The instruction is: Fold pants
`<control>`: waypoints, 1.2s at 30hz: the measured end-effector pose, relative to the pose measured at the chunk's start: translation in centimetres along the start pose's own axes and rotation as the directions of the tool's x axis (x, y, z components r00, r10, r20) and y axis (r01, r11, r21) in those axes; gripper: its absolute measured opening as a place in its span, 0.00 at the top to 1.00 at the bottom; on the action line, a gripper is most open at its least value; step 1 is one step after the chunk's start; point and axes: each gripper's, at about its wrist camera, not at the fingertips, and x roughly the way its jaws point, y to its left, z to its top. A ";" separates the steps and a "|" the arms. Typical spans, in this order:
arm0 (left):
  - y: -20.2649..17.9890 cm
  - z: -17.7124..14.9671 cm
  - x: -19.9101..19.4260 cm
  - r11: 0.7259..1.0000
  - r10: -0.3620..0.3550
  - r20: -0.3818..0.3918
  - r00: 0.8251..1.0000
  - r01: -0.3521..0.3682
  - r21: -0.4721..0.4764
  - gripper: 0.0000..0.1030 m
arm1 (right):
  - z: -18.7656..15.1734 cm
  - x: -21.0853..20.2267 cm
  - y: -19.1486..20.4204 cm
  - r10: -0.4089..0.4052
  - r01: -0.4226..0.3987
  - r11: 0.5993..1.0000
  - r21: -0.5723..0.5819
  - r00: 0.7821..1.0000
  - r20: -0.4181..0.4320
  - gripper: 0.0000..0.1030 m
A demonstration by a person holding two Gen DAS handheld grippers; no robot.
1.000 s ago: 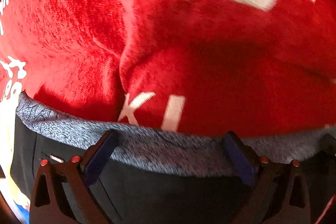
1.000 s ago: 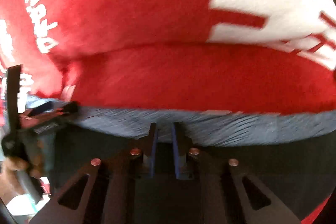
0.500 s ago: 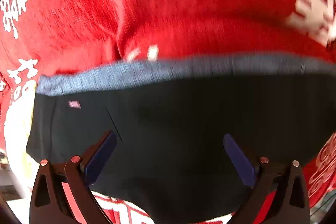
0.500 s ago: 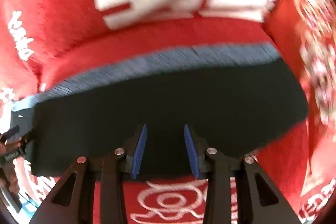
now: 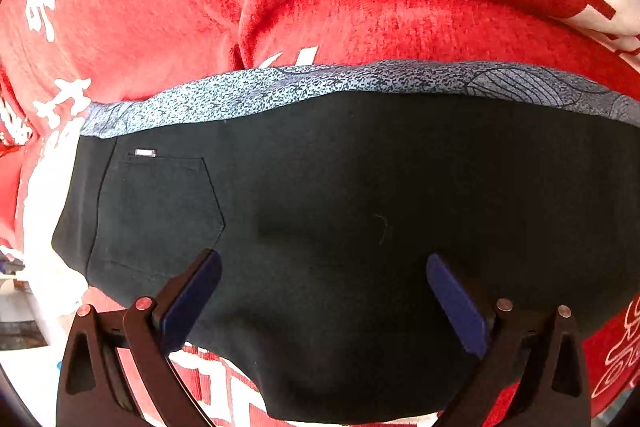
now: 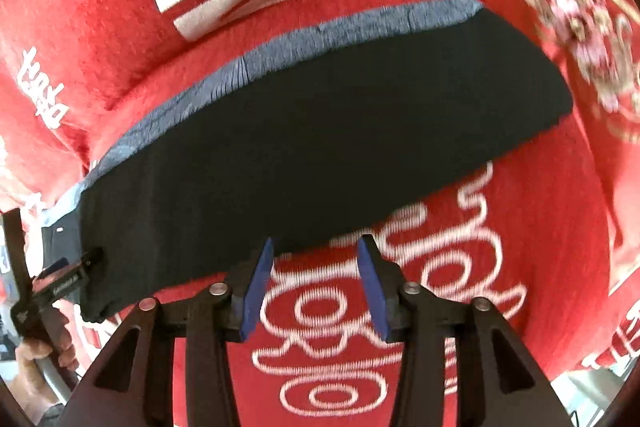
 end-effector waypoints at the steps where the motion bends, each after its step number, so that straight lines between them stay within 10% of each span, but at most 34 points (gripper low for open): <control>1: -0.2 0.0 -0.2 1.000 0.001 -0.001 1.000 -0.001 -0.006 0.00 | -0.3 0.2 0.1 0.001 -0.001 1.000 0.003 1.000 -0.008 0.54; 36: -1.0 -0.2 0.0 0.992 0.119 -0.007 0.993 -0.119 0.038 0.00 | -3.6 0.3 -3.1 0.129 -0.129 0.991 0.046 0.992 -0.014 0.34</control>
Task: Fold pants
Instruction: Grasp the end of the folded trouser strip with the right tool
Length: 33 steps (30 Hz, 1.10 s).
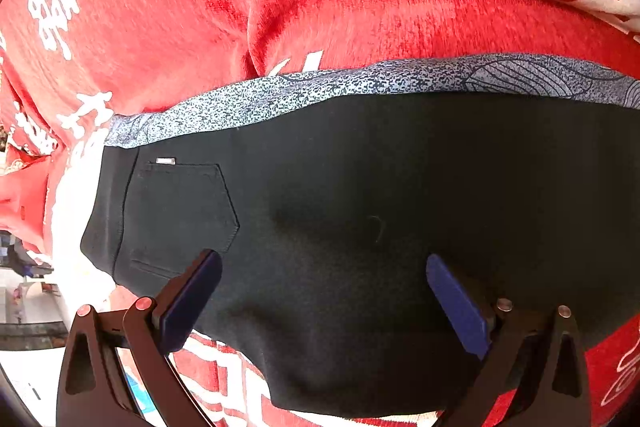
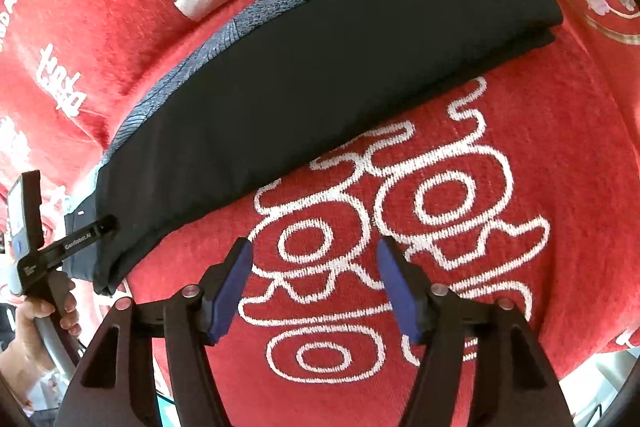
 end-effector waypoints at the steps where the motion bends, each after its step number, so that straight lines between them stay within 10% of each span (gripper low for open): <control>1: 0.0 0.0 -0.1 1.000 0.001 -0.005 1.000 -0.001 -0.002 0.00 | 0.0 0.0 -0.1 0.005 -0.005 1.000 0.004 1.000 0.000 0.33; 16: -7.8 1.4 -5.2 0.976 -0.197 0.021 0.980 0.194 0.097 0.00 | 0.5 -0.6 -2.6 0.137 -0.136 0.984 0.115 0.991 0.005 0.31; 33: -16.3 2.6 -4.7 0.936 -0.338 0.035 0.940 0.333 0.113 0.00 | 4.8 -2.5 -13.4 0.284 -0.374 0.844 0.385 0.920 0.270 0.31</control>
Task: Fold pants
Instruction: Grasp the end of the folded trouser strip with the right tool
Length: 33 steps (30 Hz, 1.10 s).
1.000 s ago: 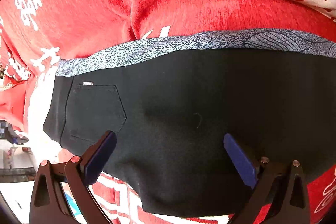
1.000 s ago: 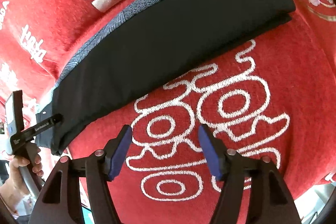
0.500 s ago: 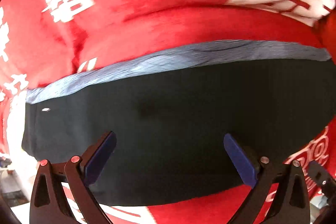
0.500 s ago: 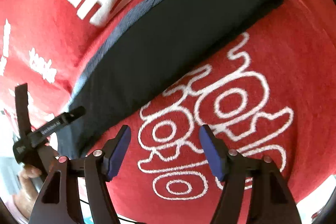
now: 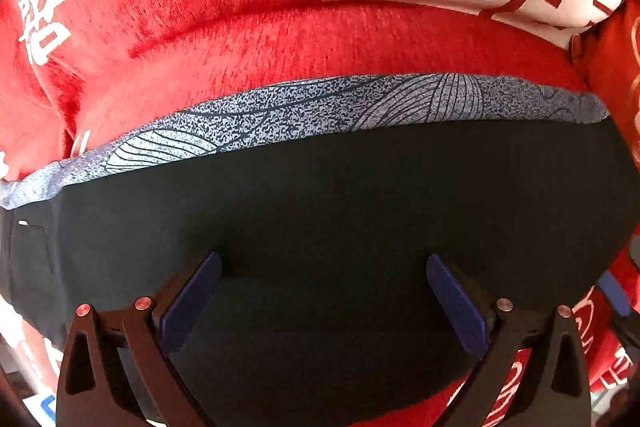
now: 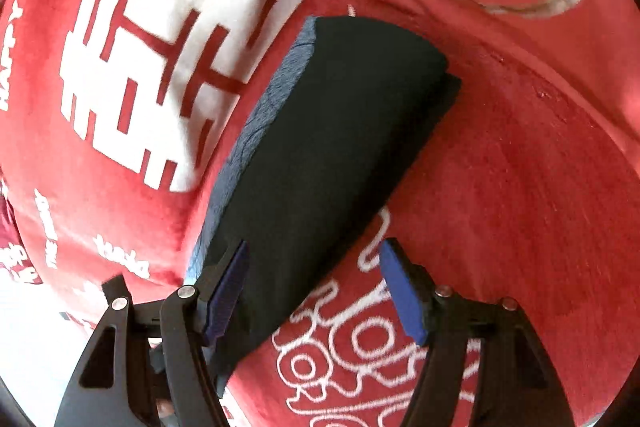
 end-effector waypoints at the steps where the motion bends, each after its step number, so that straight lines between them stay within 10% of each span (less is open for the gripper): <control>1: 0.0 0.0 0.0 1.000 0.001 0.002 1.000 -0.001 0.006 0.00 | -0.1 0.2 -0.6 0.022 -0.023 1.000 0.014 1.000 0.008 0.31; 19: 0.1 -0.5 -0.2 1.000 0.008 0.029 1.000 -0.009 0.012 0.00 | 2.9 3.7 0.0 0.100 -0.096 0.995 -0.040 0.988 0.114 0.33; 23: 0.3 -0.1 -0.1 1.000 0.008 0.013 1.000 -0.008 0.008 0.00 | 4.1 4.7 0.1 -0.018 0.016 1.000 0.025 0.997 0.074 0.81; 27: -1.1 0.6 -2.0 0.999 -0.036 0.005 0.999 0.036 0.038 0.36 | 4.0 3.9 1.4 -0.044 0.046 0.999 -0.029 0.996 0.075 0.84; 33: -4.0 0.5 -3.4 0.982 -0.165 0.056 0.985 0.159 0.097 0.36 | 3.3 2.1 4.3 -0.044 0.060 0.986 -0.154 0.994 0.104 0.85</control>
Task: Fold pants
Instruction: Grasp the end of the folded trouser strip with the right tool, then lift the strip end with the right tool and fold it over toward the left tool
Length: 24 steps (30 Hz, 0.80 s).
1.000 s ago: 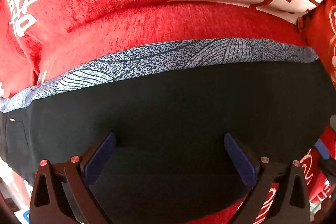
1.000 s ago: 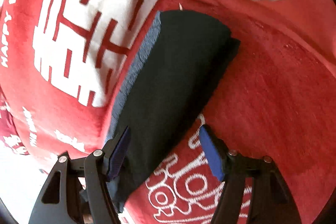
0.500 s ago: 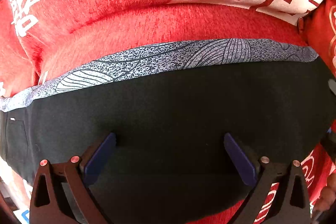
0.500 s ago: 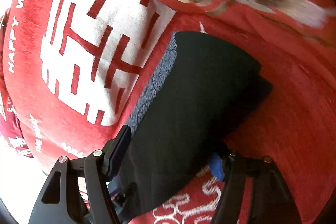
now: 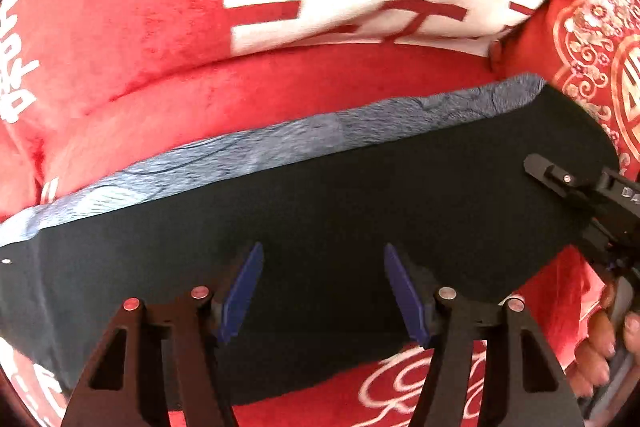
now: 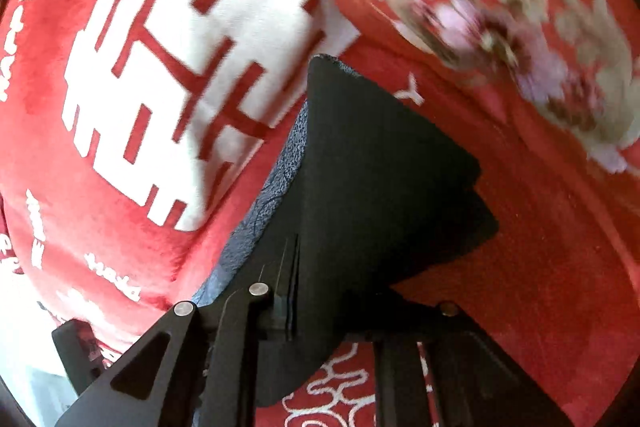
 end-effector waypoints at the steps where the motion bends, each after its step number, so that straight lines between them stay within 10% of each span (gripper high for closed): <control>1: -0.1 -0.2 1.0 1.000 -0.016 -0.025 1.000 0.016 -0.011 0.36 | -0.1 -0.2 0.5 -0.012 0.012 1.000 -0.023 1.000 0.003 0.85; 14: -0.3 -2.0 1.7 0.999 -0.033 0.039 0.999 0.031 0.035 0.35 | -3.0 -1.7 10.5 -0.116 0.130 0.905 -0.405 0.992 0.059 0.86; 24: 13.2 -3.3 -3.9 0.986 0.030 0.044 0.999 -0.022 -0.167 0.35 | -10.9 0.8 21.6 -0.188 0.211 0.670 -0.712 0.976 0.113 0.86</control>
